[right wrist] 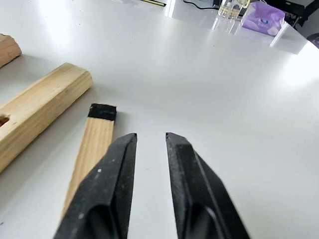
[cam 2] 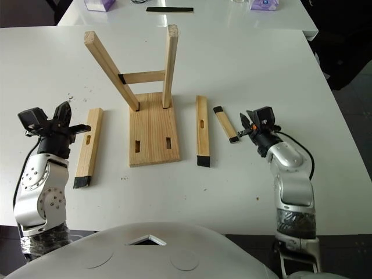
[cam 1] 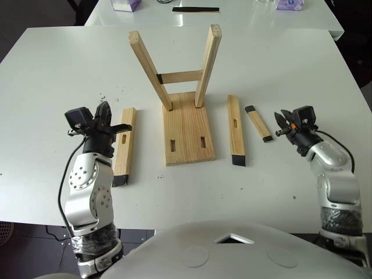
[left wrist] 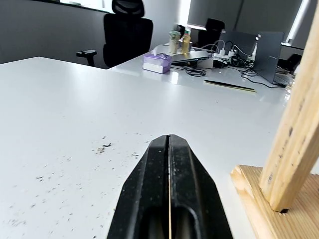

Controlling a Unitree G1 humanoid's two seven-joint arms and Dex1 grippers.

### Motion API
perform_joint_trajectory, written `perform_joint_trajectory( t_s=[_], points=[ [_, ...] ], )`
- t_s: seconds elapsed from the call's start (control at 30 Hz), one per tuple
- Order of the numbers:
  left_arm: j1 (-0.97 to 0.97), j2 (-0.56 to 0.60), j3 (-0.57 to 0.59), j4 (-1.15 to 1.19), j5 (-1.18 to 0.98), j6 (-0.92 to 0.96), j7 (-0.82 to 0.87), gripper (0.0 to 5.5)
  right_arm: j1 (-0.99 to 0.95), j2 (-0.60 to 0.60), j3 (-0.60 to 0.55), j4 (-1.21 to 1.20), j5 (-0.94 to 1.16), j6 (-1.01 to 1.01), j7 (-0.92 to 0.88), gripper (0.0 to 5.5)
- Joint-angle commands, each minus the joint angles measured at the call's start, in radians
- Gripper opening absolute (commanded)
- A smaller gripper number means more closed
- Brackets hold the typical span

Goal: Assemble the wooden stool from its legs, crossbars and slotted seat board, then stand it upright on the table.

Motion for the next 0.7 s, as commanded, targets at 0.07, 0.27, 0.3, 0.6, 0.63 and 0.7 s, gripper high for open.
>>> perform_joint_trajectory(
  t_s=[0.07, 0.27, 0.3, 0.6, 0.63, 0.7],
  points=[
    [0.001, -0.035, 0.050, 0.044, 0.010, -0.036, 0.062, 0.00, 0.076, 0.015, 0.024, -0.090, 0.066, 0.083, 0.017, 1.87],
    [-0.026, -0.046, 0.015, 0.090, 0.018, -0.080, 0.052, 0.00, 0.065, 0.005, 0.007, -0.093, 0.148, 0.165, 0.031, 2.83],
    [-0.035, -0.047, 0.010, 0.099, 0.015, -0.087, 0.050, 0.00, 0.058, 0.001, 0.010, -0.082, 0.150, 0.172, 0.027, 2.96],
    [-0.064, -0.042, 0.005, 0.156, 0.013, -0.110, 0.049, 0.00, -0.004, -0.025, 0.063, 0.070, 0.117, 0.183, 0.016, 4.42],
    [-0.064, -0.041, 0.002, 0.153, 0.011, -0.108, 0.047, 0.00, 0.009, -0.024, 0.060, 0.071, 0.119, 0.186, 0.013, 4.42],
    [-0.050, -0.045, -0.004, 0.139, 0.008, -0.105, 0.044, 0.00, 0.041, -0.031, 0.059, 0.070, 0.117, 0.175, 0.014, 4.42]
  ],
)
